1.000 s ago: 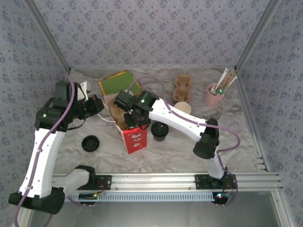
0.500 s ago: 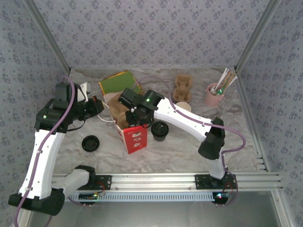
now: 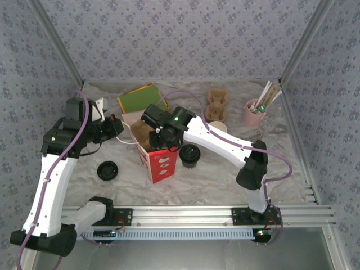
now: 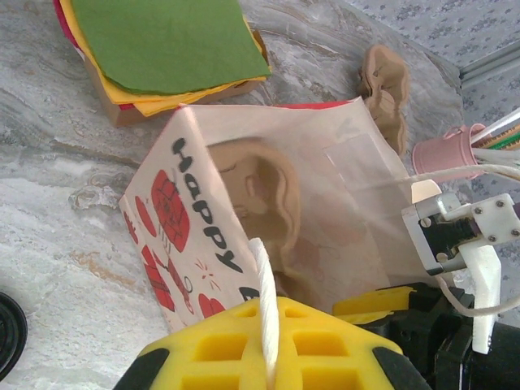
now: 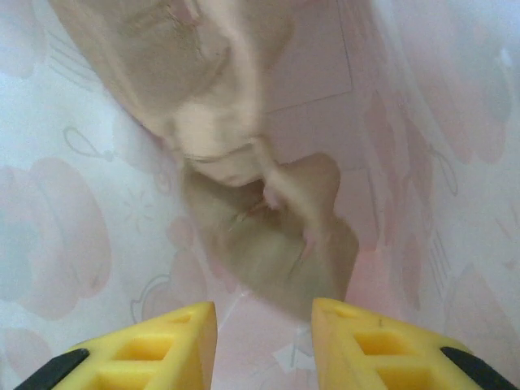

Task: Pack the takeout coffee

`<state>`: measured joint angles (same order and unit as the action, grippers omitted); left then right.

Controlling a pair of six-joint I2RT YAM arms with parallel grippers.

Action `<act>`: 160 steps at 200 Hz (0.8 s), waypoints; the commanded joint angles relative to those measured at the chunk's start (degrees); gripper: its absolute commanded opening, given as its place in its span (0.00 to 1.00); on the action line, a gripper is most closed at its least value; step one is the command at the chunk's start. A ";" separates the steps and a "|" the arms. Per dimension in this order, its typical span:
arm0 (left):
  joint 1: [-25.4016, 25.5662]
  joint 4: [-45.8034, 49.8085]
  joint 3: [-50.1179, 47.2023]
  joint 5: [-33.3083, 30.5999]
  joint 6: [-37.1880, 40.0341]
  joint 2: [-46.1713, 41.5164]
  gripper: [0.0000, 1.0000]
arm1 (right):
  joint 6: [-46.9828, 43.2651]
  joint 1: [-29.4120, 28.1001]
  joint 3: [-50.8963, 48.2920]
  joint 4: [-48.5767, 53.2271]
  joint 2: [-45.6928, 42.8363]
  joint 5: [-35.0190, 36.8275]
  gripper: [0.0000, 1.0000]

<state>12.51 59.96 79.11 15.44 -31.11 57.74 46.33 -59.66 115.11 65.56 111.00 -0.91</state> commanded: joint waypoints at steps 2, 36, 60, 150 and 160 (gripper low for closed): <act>0.40 -0.43 0.43 -0.28 0.80 -0.69 0.03 | 0.53 -0.30 1.03 2.00 -0.18 0.35 0.38; 0.47 -0.54 0.52 -0.35 0.79 -0.51 0.03 | 0.34 -0.31 1.87 2.62 0.09 0.97 0.42; 0.49 -0.59 0.42 -0.36 0.79 -0.42 0.03 | -0.05 -0.42 2.48 2.99 0.18 1.37 0.42; 0.58 -1.25 0.17 -0.15 1.05 -0.19 0.03 | -1.21 -0.69 5.43 4.92 1.29 2.84 0.42; 0.58 -1.34 0.21 -0.11 1.05 -0.09 0.03 | -1.27 -0.68 5.73 5.10 1.29 3.13 0.42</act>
<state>12.78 59.83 79.11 15.44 -30.94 57.76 45.89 -59.92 118.65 67.85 111.28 0.49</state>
